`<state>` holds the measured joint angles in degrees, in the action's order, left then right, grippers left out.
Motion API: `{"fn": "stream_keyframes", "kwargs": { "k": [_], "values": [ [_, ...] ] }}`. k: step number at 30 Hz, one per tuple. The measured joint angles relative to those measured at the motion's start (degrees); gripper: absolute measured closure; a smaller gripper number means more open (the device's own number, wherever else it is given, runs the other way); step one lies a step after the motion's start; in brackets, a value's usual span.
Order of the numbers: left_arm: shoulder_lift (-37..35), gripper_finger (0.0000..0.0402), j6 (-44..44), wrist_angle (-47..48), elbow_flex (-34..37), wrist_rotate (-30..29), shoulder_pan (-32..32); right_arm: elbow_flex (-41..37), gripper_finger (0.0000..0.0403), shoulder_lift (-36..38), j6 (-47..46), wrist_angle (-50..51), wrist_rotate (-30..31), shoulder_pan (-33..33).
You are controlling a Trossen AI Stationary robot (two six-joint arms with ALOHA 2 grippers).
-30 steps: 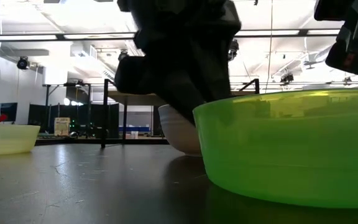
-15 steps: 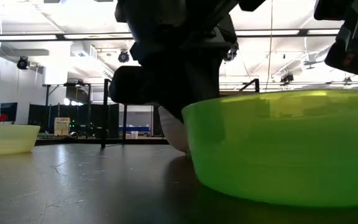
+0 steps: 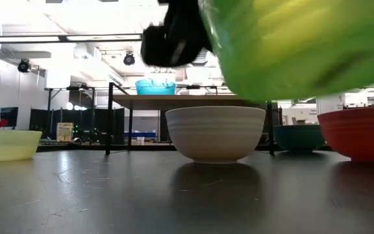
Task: Place and stack bowls onto a shelf
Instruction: Stack the small green bowl on top of the small blue bowl on the shelf
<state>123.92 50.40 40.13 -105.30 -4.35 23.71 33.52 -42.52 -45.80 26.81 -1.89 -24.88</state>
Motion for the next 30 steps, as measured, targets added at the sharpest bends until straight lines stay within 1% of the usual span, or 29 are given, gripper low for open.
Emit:
{"fn": "stream_keyframes", "kwargs": {
  "k": [8,13,18,21,24,30],
  "values": [
    [-0.07,0.0401,-6.67,29.36,-15.82,-10.46,-3.76,0.02,0.0337,0.71,2.82,0.0,0.15,0.02],
    [-0.64,0.0402,-12.03,40.65,-23.66,-13.94,-8.9,0.02,0.0337,2.39,5.17,0.98,0.85,0.02],
    [-2.96,0.0402,-19.35,45.78,-29.87,-15.26,-16.11,0.02,0.0337,4.27,5.98,3.65,4.66,0.02],
    [-6.96,0.0402,-22.23,46.21,-28.03,-15.55,-21.57,0.02,0.0337,4.72,5.97,4.76,6.58,0.04],
    [-10.76,0.0402,-22.93,47.94,-27.03,-17.14,-27.84,0.02,0.0337,4.48,6.04,4.89,7.07,0.04],
    [-16.43,0.0402,-23.52,47.85,-26.51,-17.21,-41.21,0.02,0.0337,3.49,6.71,4.67,8.02,0.04]
  ]
}}
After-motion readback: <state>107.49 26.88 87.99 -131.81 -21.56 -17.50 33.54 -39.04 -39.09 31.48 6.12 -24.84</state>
